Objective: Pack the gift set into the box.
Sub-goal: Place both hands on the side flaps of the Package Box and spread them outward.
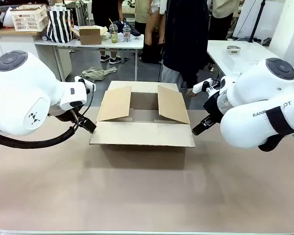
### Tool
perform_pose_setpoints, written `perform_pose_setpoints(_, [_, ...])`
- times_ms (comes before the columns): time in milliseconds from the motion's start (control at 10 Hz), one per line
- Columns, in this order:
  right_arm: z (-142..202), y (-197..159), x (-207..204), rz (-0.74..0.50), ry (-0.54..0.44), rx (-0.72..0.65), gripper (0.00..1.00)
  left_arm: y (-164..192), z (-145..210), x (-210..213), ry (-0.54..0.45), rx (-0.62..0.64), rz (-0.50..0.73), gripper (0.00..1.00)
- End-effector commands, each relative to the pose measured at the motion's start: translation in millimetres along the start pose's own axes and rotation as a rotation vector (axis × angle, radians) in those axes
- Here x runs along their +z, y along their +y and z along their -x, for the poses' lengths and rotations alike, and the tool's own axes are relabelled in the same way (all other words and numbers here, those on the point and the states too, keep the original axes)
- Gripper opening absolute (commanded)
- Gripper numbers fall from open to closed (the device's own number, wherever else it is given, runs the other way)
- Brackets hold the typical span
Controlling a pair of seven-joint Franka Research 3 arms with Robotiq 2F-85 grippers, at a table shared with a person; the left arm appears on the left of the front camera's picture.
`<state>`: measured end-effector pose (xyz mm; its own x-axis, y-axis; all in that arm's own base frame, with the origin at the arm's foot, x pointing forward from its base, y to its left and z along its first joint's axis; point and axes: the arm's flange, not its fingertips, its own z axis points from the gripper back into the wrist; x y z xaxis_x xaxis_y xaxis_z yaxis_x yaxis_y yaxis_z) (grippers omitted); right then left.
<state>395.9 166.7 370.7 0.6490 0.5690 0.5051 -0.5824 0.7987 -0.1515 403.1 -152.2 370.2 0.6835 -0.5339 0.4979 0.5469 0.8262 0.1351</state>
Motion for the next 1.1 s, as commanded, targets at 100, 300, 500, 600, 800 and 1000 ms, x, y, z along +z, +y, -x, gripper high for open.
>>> perform_pose_setpoints(100, [-0.2,0.4,0.1,0.0,-0.001,0.001,1.0,0.0,0.0,0.1,0.0,0.0,0.0,1.0])
perform_pose_setpoints(300, [-0.2,0.4,0.1,0.0,-0.001,0.001,1.0,0.0,0.0,0.1,0.0,0.0,0.0,1.0])
perform_pose_setpoints(500, [-0.2,0.4,0.1,0.0,-0.001,0.001,1.0,0.0,0.0,0.1,0.0,0.0,0.0,1.0])
perform_pose_setpoints(600, [-0.2,0.4,0.1,0.0,-0.001,0.001,1.0,0.0,0.0,0.1,0.0,0.0,0.0,1.0])
perform_pose_setpoints(800, [-0.2,0.4,0.1,0.0,-0.001,0.001,1.0,0.0,0.0,0.1,0.0,0.0,0.0,1.0])
perform_pose_setpoints(1000, [-0.2,0.4,0.1,0.0,-0.001,0.001,1.0,0.0,0.0,0.1,0.0,0.0,0.0,1.0])
